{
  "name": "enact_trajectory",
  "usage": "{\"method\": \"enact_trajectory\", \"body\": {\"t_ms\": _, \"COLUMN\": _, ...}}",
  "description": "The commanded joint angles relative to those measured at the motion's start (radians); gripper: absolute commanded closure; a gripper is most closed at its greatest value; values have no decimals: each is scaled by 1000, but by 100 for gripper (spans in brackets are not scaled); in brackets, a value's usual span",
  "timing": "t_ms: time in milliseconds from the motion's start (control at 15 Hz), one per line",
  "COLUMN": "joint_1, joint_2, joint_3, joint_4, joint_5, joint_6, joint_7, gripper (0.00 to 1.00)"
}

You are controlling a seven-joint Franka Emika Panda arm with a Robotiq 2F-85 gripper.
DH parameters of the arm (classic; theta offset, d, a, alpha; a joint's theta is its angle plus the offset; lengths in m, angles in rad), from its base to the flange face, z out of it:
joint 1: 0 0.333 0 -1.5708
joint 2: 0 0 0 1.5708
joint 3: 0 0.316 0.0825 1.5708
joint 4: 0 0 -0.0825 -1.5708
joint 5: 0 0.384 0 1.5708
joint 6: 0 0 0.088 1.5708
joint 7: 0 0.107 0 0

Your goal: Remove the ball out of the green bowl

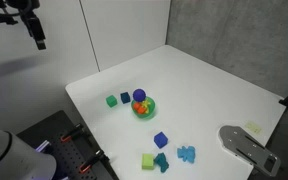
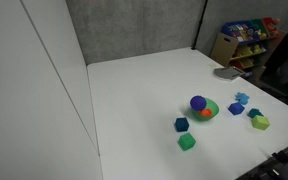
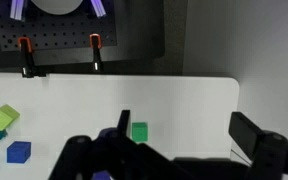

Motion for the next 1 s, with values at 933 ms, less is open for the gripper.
{"method": "enact_trajectory", "body": {"t_ms": 933, "joint_1": -63, "joint_2": 54, "joint_3": 49, "joint_4": 35, "joint_5": -54, "joint_6": 54, "joint_7": -24, "gripper": 0}}
